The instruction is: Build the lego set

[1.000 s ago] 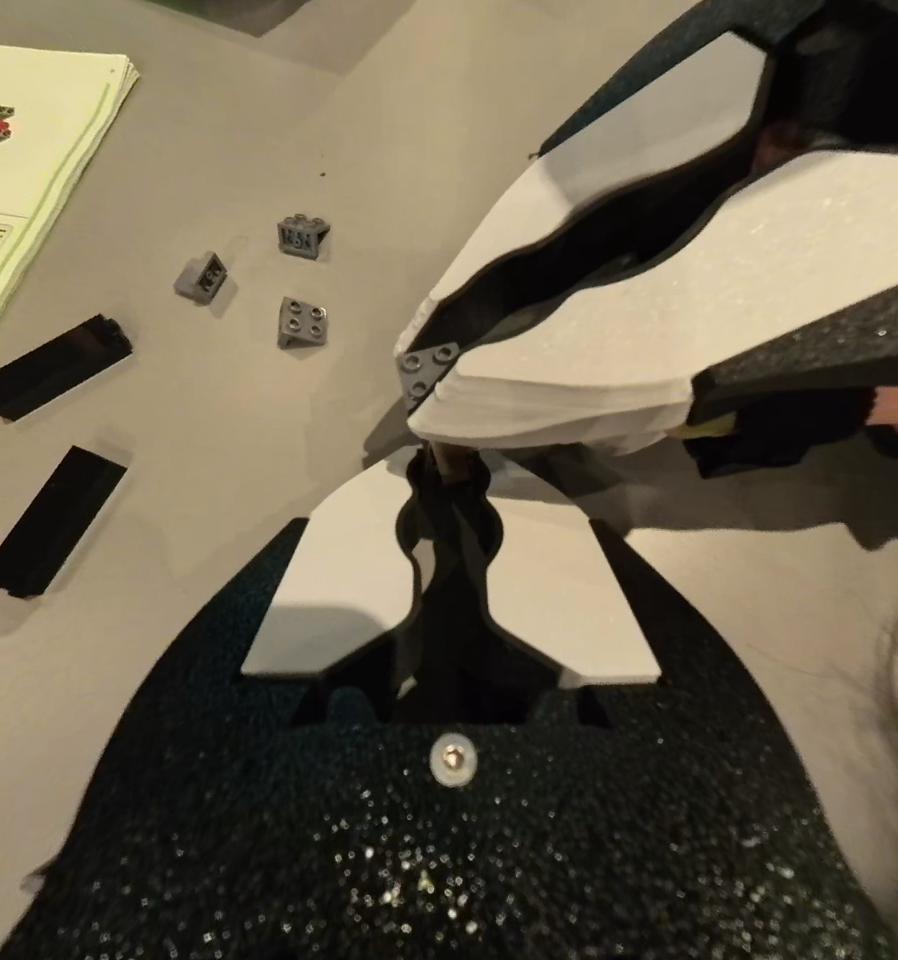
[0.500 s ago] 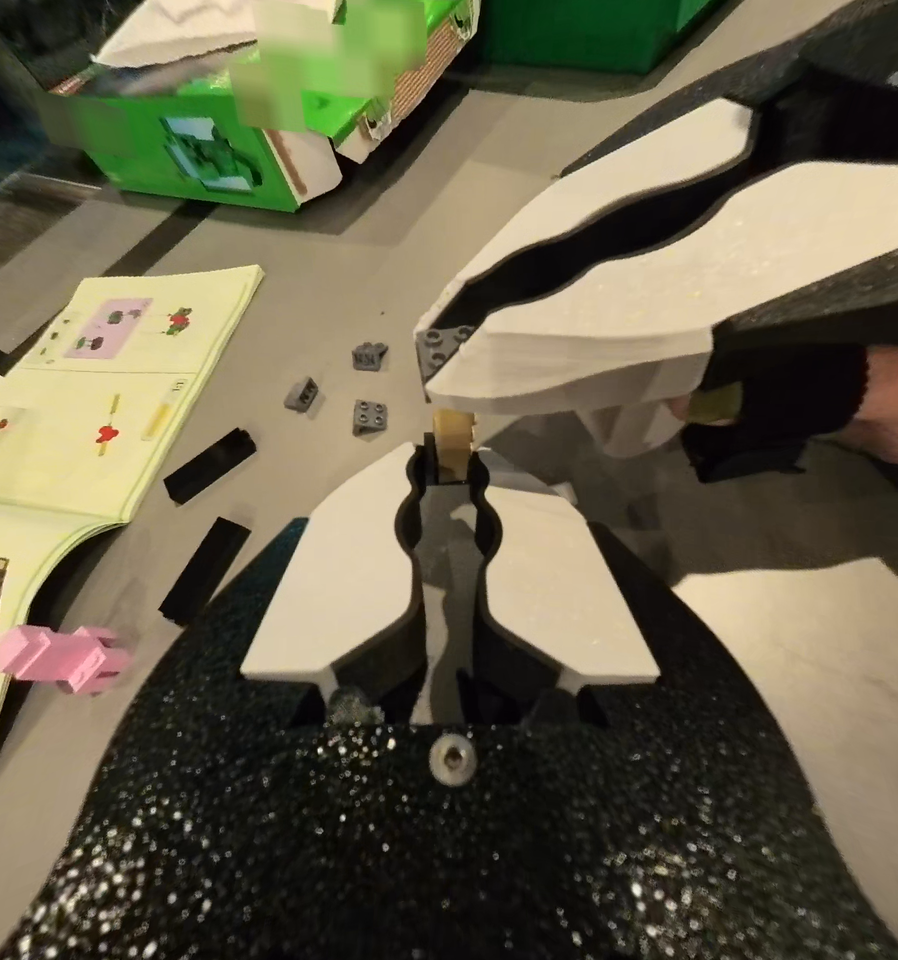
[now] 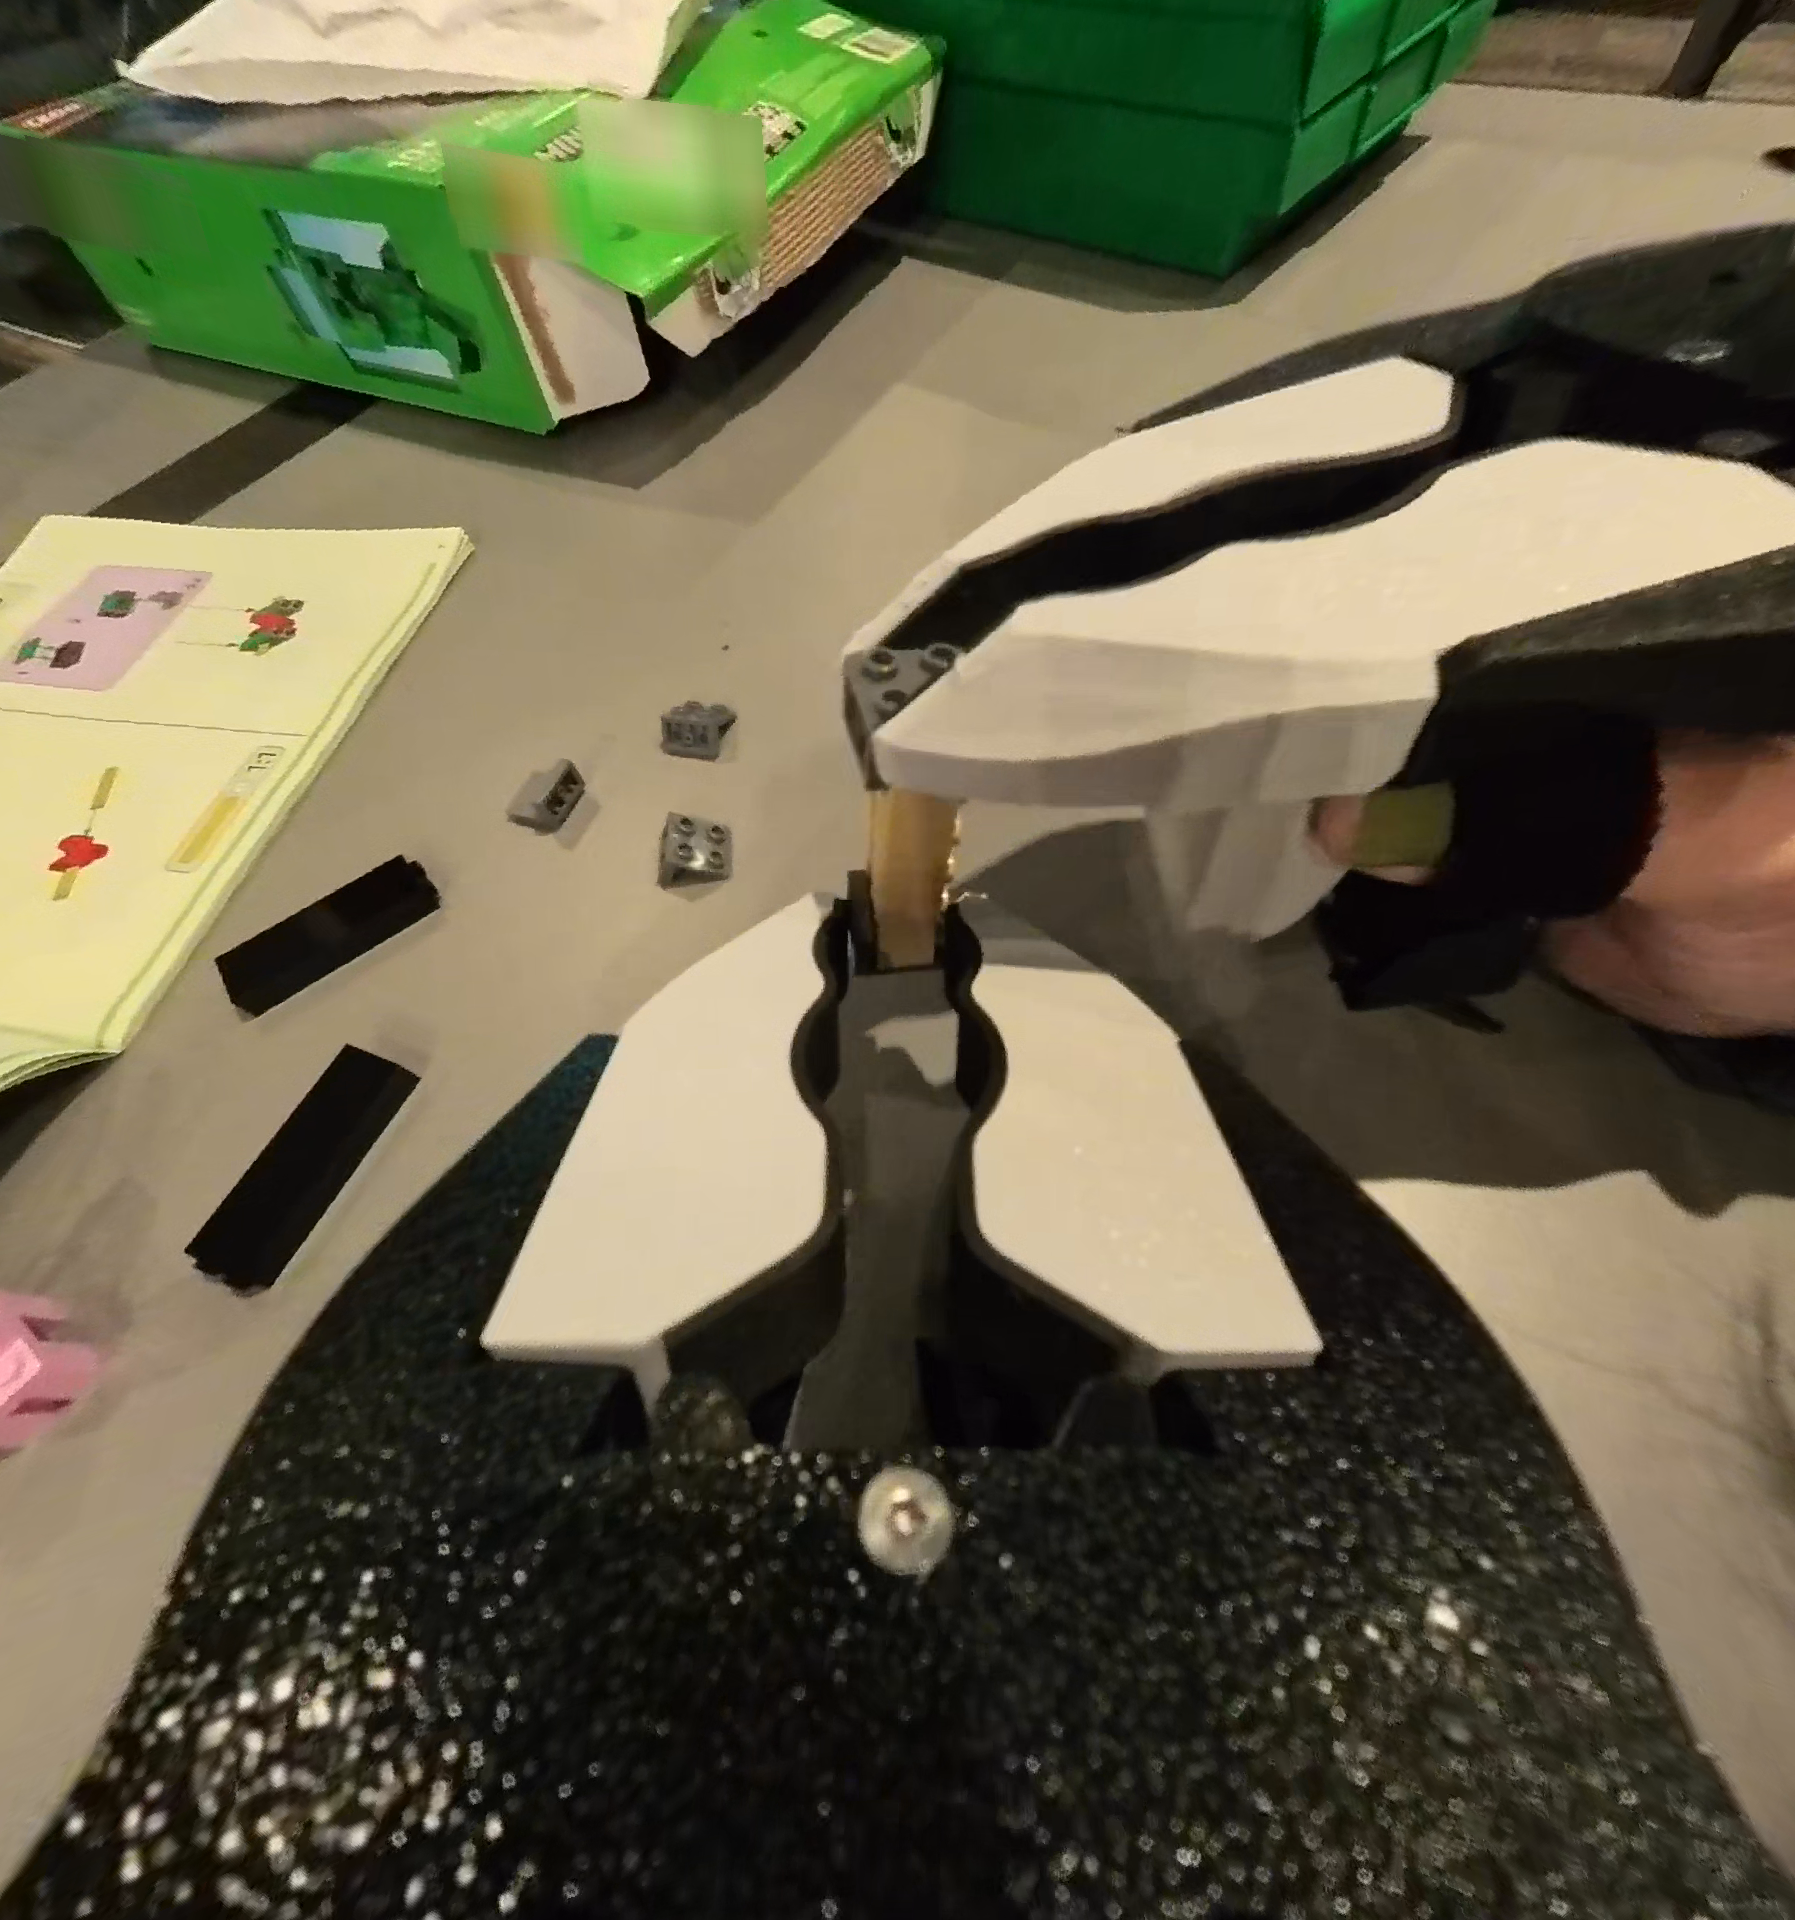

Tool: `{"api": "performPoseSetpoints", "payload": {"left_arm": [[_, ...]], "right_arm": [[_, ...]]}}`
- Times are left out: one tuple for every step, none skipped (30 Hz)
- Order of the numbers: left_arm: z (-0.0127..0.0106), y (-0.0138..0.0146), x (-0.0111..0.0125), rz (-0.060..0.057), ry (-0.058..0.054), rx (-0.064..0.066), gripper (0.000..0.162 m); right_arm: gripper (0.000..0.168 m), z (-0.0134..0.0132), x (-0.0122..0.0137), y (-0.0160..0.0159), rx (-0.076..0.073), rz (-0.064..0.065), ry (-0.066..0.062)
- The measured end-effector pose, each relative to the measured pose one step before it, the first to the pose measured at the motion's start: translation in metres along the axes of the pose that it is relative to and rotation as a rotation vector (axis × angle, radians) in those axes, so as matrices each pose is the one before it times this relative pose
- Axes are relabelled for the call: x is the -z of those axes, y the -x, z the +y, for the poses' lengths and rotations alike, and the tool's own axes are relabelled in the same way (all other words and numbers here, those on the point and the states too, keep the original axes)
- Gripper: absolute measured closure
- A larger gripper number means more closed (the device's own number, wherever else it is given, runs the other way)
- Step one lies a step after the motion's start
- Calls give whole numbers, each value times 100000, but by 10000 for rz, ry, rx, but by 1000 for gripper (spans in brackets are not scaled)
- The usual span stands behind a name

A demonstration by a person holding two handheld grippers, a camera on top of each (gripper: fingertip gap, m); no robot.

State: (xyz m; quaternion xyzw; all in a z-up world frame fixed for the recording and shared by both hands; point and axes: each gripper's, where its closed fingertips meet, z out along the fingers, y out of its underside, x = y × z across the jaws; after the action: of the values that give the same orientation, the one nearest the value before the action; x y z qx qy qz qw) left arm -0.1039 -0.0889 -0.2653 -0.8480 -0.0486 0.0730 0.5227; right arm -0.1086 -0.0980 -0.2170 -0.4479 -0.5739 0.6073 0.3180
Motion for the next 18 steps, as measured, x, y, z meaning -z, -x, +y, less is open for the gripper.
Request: {"api": "performPoseSetpoints", "payload": {"left_arm": [[-40,52,-17,-8,-43,117,145],[-24,61,-16,-3,-27,107,144],[-19,53,5,1,-18,100,144],[-44,60,13,-4,-23,86,144],[-42,60,40,-17,-32,63,143],[-48,90,41,-51,-37,41,141],[-29,68,43,-45,-17,15,141],[6,47,22,-27,6,17,140],[27,30,-4,-13,5,38,140],[30,13,-10,1,11,48,140],[33,13,-13,-3,17,38,140],[42,15,-21,-11,19,19,140],[46,14,-28,-19,28,2,139],[45,-8,-32,-9,29,-14,140],[0,-50,-5,16,4,-33,143],[-47,-32,8,-20,-28,-56,144],[-101,4,51,-61,-56,-87,145],[-128,19,69,-75,-55,-107,145]], "right_arm": [[152,-49,-9,-88,-133,-13,-66],[152,-30,-20,-84,-150,-23,-61],[152,-45,-14,-47,-129,-17,-64],[152,-53,-14,-18,-81,-22,-63],[152,-64,-8,25,-35,-16,-54],[152,-71,0,19,-9,-4,-57],[152,-25,-18,44,3,-10,-33],[152,-5,-18,18,7,3,-8],[152,-14,-12,24,6,3,-25],[152,-41,3,19,1,-6,-34],[152,-1,-11,11,-4,-1,-10],[152,-75,7,19,-3,-5,-60],[152,-80,23,16,-8,-10,-62],[152,-37,-3,28,-3,-14,-30],[152,-79,28,24,-5,-8,-62],[152,-70,7,29,0,-15,-47],[152,-120,43,41,0,-19,-86],[152,-137,42,45,-1,-18,-99]]}}
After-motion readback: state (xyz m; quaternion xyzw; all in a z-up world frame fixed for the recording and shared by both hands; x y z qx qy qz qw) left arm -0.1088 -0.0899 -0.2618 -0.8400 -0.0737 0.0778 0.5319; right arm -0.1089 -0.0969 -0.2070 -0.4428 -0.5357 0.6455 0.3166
